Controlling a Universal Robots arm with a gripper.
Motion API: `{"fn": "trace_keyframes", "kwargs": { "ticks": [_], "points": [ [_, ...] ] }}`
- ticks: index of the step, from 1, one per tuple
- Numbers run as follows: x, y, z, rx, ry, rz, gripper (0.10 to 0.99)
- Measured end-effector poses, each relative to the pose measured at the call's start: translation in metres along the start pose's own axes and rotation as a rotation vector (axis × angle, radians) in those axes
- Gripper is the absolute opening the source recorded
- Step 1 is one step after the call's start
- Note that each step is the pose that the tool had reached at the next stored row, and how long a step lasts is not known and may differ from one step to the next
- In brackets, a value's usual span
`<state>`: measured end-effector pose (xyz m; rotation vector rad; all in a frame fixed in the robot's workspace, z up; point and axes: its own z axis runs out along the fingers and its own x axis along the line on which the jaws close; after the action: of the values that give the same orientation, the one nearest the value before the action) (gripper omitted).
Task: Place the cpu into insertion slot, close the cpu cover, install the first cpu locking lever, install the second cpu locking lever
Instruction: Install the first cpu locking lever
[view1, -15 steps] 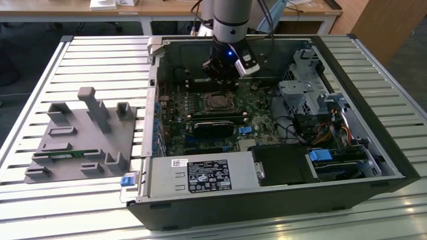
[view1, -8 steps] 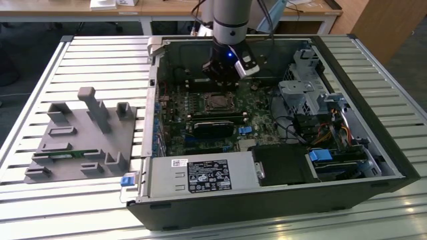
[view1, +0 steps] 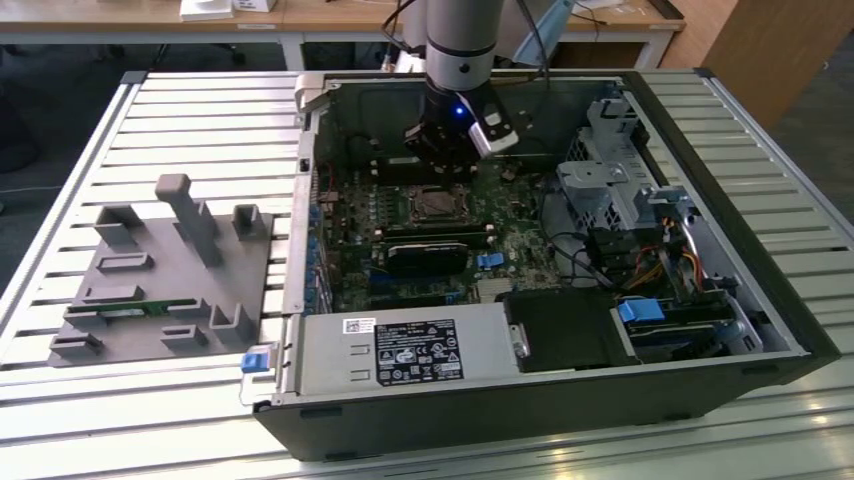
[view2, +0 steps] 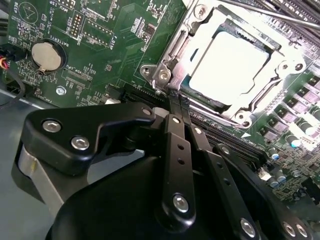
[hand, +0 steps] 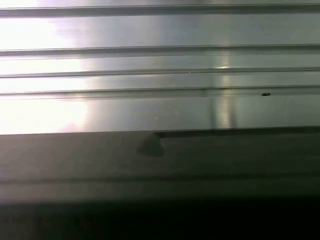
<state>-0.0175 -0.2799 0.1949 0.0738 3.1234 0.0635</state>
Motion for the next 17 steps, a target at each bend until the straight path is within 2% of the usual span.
{"fn": "trace_keyframes", "kwargs": {
  "ticks": [8, 15, 17],
  "points": [
    [-0.0002, 0.0011, -0.0023, -0.010, -0.0005, 0.000, 0.106],
    [-0.0004, 0.0015, -0.0148, -0.009, 0.0001, 0.000, 0.106],
    [-0.0005, 0.0013, -0.0148, -0.010, 0.0002, 0.000, 0.106]
  ]
}}
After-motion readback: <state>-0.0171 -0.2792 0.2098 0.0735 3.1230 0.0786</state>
